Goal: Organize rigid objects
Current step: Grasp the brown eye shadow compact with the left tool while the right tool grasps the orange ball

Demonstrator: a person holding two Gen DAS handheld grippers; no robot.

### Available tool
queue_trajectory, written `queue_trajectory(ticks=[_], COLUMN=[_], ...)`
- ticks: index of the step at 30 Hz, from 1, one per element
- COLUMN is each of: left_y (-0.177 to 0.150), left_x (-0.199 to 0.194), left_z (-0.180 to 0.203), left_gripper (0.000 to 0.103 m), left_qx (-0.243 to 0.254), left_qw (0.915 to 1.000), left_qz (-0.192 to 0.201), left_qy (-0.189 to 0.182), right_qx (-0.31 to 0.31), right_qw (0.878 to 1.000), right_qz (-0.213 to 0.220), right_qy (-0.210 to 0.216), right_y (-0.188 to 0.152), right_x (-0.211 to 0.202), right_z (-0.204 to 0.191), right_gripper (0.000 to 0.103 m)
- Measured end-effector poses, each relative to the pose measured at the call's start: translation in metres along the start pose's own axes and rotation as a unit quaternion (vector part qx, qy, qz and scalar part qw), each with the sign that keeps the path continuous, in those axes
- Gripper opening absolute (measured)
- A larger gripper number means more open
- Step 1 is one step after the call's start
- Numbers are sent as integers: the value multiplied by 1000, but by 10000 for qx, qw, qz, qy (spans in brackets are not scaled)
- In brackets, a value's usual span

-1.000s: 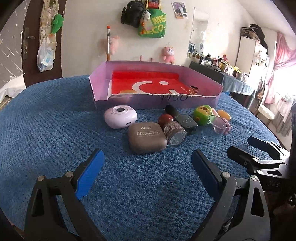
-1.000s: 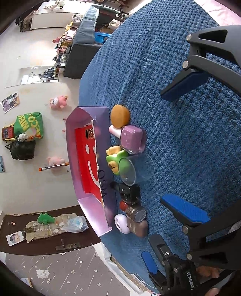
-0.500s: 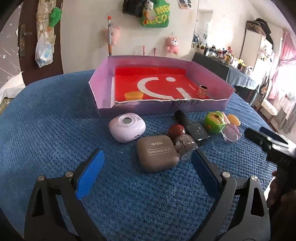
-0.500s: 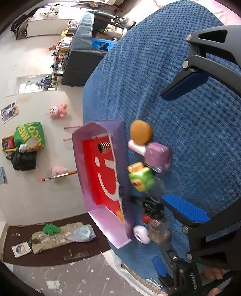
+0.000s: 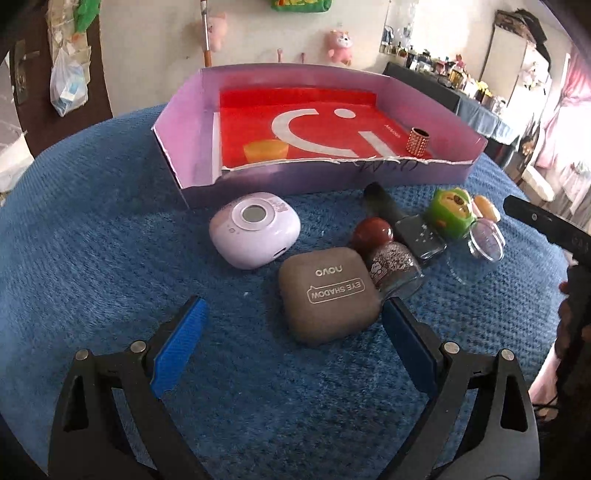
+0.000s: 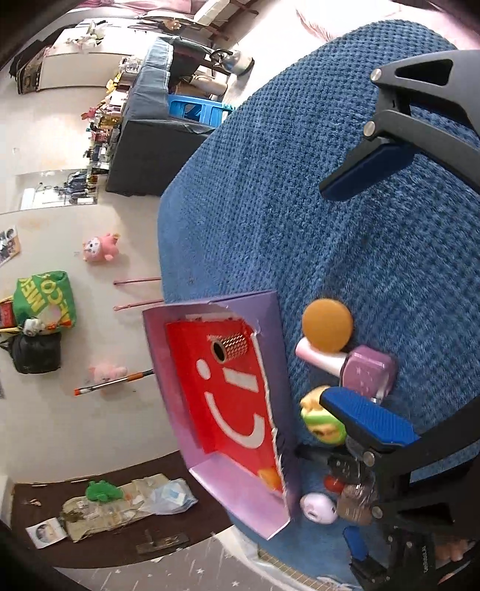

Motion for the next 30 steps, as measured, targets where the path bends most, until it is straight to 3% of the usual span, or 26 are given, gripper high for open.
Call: queue_trajectory(ticks=[18,30], left_y=[6,15], left_x=[2,14], left_z=[-10,-5], left_gripper=[96,94], left_qx=[-60,-42], left_qw=[9999,9997], left_qz=[-30,-101], left_qy=[121,198], right_qx=[92,6], right_qw=[9961,9934], right_qz=[-861,-1081], right_qy=[156,389], right_y=[6,15], right_x=[40,51], right_z=[22,30], right_gripper=[103,103])
Point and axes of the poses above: each gripper's, at about its wrist camera, not at the fingertips, and x roughly the way its jaws point, z to its right, y to its top, the point moved 5 cm from there along x, roughly the way its jaws point, and after that the axes turned 15 degrees about y, right-handed, at the moved point
